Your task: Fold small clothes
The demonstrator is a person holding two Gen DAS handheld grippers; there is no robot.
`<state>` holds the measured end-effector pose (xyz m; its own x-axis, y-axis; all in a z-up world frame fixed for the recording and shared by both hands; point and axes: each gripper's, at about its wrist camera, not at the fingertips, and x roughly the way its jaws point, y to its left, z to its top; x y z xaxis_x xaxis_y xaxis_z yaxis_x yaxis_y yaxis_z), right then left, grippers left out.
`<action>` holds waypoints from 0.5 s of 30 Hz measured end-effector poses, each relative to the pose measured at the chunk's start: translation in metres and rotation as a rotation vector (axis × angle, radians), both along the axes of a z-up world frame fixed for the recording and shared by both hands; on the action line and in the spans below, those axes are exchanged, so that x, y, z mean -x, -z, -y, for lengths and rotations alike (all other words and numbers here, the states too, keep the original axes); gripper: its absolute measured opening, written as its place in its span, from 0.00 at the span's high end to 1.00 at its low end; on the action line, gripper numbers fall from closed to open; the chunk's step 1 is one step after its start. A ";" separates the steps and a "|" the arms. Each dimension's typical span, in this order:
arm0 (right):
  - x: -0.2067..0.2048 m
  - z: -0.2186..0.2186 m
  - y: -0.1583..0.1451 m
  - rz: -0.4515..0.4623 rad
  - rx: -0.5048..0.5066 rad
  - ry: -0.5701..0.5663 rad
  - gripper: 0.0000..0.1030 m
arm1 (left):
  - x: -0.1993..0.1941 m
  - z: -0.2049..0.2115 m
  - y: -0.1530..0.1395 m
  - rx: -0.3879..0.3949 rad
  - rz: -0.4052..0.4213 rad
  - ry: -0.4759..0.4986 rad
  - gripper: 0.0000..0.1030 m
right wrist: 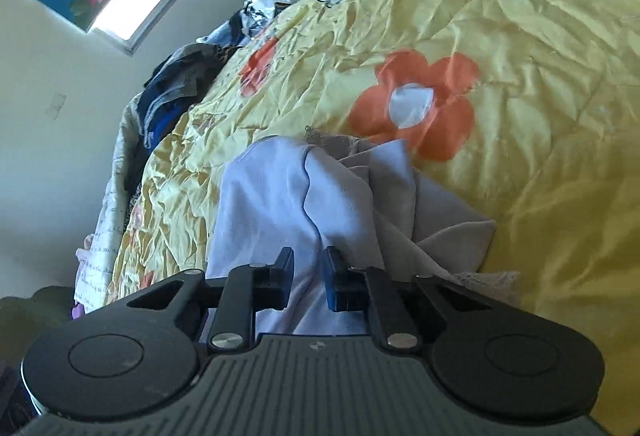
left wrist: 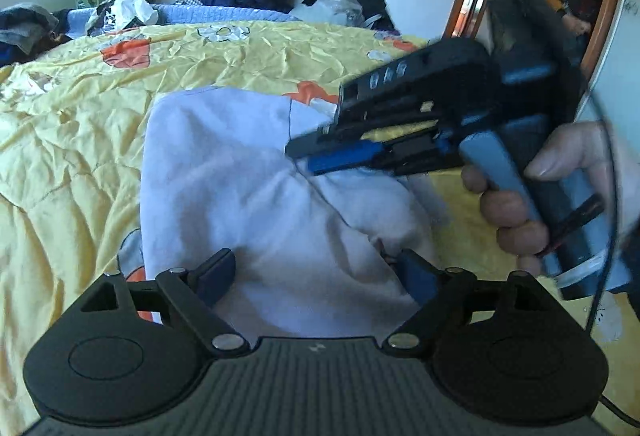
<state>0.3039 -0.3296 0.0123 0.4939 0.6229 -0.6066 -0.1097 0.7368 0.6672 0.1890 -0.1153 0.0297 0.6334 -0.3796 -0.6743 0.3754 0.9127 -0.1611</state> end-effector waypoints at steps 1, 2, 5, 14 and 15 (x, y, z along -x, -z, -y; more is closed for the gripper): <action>0.007 -0.001 -0.010 0.036 0.008 0.006 0.57 | 0.001 0.000 -0.003 -0.011 0.001 -0.007 0.13; 0.014 -0.004 -0.021 0.084 0.019 0.003 0.41 | 0.004 -0.001 -0.006 -0.024 0.006 -0.017 0.13; 0.031 -0.016 -0.041 0.177 0.032 -0.039 0.34 | 0.009 -0.003 -0.010 -0.054 0.008 -0.060 0.13; 0.053 -0.029 -0.004 0.241 0.152 -0.149 0.42 | 0.013 0.001 0.002 -0.077 0.015 -0.078 0.11; 0.055 -0.027 -0.004 0.250 0.155 -0.150 0.42 | 0.013 0.002 0.003 -0.082 0.017 -0.078 0.11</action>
<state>0.2486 -0.3023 0.0165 0.5493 0.6093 -0.5718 -0.3705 0.7910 0.4869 0.1763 -0.1171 0.0272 0.6704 -0.2728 -0.6901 0.3049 0.9491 -0.0790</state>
